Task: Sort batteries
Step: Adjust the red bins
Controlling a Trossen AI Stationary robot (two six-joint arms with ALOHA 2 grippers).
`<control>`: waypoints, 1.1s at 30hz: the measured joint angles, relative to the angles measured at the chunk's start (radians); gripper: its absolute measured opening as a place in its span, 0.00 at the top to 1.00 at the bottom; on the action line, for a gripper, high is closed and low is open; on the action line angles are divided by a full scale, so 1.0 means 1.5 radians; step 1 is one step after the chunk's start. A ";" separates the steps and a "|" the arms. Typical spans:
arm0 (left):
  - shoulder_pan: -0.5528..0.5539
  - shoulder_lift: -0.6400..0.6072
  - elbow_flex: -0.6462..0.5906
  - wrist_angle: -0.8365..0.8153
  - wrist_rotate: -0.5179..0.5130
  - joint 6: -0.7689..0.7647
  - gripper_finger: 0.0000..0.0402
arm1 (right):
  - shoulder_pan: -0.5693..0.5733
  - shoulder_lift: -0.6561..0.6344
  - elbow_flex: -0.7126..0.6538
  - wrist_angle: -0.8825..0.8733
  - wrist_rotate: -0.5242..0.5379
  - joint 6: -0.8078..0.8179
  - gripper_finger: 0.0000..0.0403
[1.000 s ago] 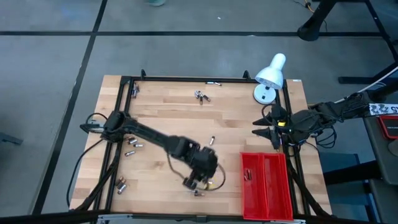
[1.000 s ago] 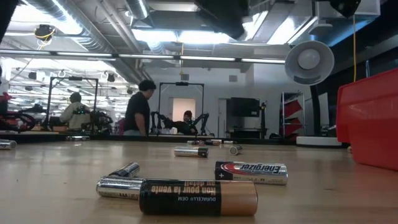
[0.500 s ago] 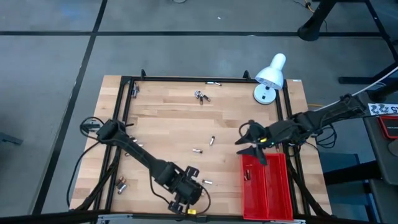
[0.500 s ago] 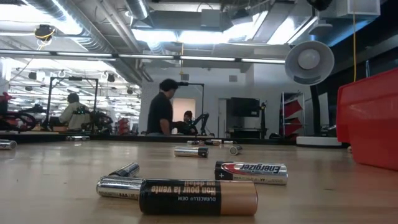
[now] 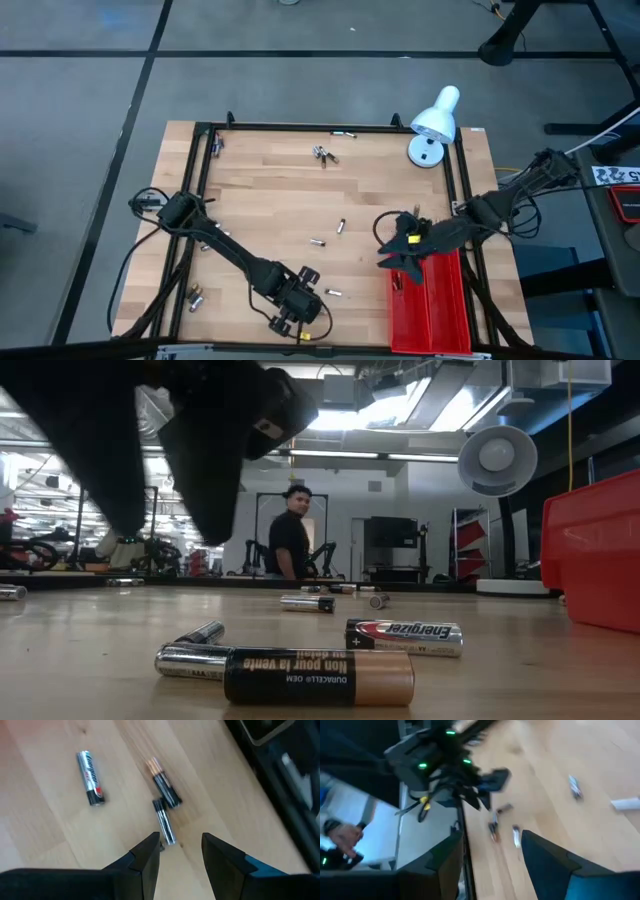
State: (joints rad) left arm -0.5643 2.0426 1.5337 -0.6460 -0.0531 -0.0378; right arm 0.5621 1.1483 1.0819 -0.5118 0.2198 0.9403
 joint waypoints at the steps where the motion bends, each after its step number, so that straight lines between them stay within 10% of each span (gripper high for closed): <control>1: -0.004 -0.008 -0.011 0.004 -0.002 0.010 0.66 | 0.008 0.006 0.020 -0.037 0.014 0.041 0.51; 16: -0.002 -0.334 -0.231 0.025 -0.139 -0.060 0.66 | 0.057 0.214 0.231 -0.576 0.030 0.484 0.51; 33: 0.057 -0.417 -0.240 0.076 -0.138 -0.159 0.66 | 0.198 0.216 0.140 -0.549 -0.020 0.813 0.51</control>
State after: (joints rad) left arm -0.4785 1.4173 1.1736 -0.5323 -0.2596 -0.2760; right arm 0.8593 1.4731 1.2913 -1.3354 0.1898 2.1605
